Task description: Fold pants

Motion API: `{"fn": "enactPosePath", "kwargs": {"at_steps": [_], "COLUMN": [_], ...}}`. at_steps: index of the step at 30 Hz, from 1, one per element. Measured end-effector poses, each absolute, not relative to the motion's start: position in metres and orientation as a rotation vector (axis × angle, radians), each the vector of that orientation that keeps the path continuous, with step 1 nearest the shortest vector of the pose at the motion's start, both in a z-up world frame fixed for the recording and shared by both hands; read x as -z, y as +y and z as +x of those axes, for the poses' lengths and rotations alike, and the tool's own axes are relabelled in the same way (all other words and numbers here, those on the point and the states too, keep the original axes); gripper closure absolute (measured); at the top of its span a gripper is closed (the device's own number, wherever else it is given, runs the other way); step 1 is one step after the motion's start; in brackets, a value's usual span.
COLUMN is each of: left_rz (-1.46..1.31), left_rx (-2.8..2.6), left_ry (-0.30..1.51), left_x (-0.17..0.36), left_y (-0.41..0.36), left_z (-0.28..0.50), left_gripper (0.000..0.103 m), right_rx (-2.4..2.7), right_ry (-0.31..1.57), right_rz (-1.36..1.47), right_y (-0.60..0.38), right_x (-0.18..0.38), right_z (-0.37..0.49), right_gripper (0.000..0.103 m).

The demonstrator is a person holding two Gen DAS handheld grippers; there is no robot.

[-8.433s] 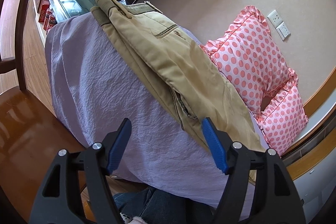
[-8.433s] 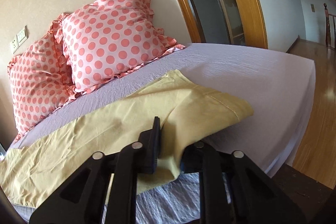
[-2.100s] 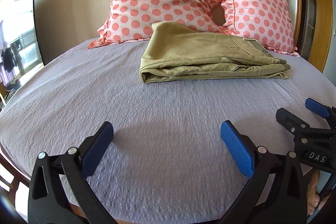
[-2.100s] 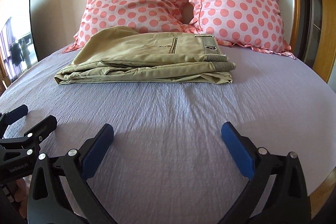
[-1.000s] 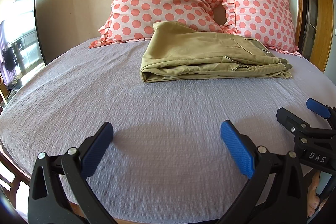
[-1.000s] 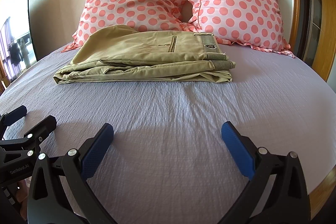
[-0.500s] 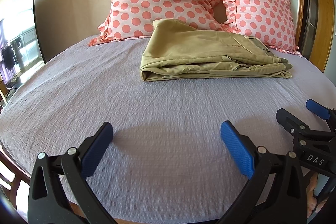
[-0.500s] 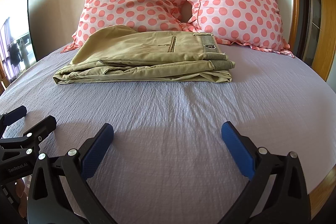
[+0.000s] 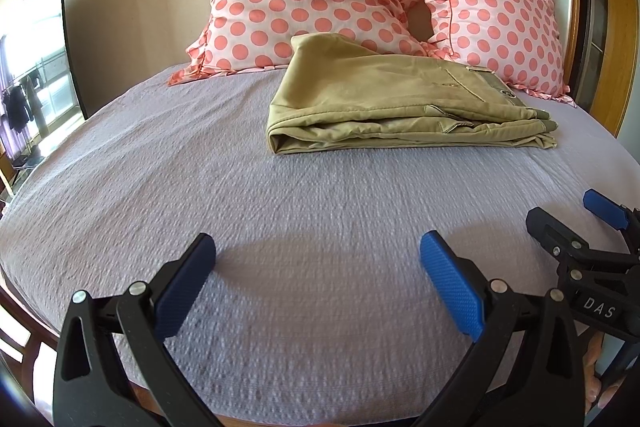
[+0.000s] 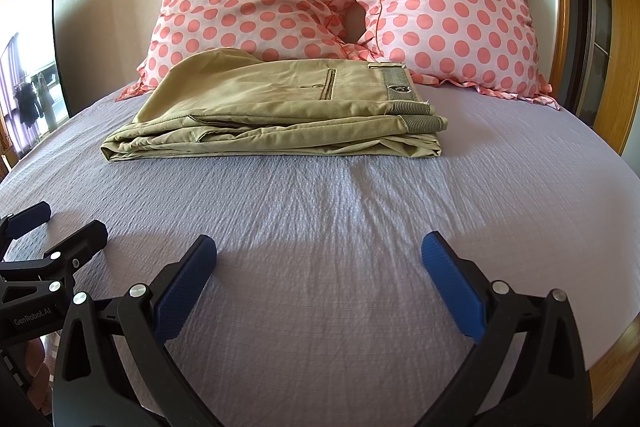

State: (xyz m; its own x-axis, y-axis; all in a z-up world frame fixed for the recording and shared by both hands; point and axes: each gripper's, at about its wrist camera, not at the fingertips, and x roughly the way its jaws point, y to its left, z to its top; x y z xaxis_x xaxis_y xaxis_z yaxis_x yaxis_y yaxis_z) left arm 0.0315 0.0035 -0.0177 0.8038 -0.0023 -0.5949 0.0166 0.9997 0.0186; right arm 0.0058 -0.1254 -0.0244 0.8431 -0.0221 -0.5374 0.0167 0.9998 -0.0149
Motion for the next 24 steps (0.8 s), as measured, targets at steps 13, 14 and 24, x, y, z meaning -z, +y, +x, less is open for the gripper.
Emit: {"fn": "enactPosePath", "kwargs": {"at_steps": [13,14,24], "left_rz": [0.023,0.024,0.024], "left_rx": [0.012,0.012,0.012], "left_ry": [0.642,0.643,0.645], "left_x": [0.0169,0.0168,0.0169], "left_y": [0.0045,0.0046,0.0041], "left_z": [0.0317,0.0323,0.0315], "left_gripper": [0.002,0.002,0.002], "right_rx": [0.02,0.02,0.019], "right_ry": [0.567,0.568,0.568], "right_rz": [-0.01,-0.01,-0.01], "right_y": [-0.1256,-0.1257,-0.1257], "right_x": [0.0241,0.0239,0.0239], "right_z": [0.0062,0.0064,0.006], "right_gripper": [0.001,0.001,0.001]}}
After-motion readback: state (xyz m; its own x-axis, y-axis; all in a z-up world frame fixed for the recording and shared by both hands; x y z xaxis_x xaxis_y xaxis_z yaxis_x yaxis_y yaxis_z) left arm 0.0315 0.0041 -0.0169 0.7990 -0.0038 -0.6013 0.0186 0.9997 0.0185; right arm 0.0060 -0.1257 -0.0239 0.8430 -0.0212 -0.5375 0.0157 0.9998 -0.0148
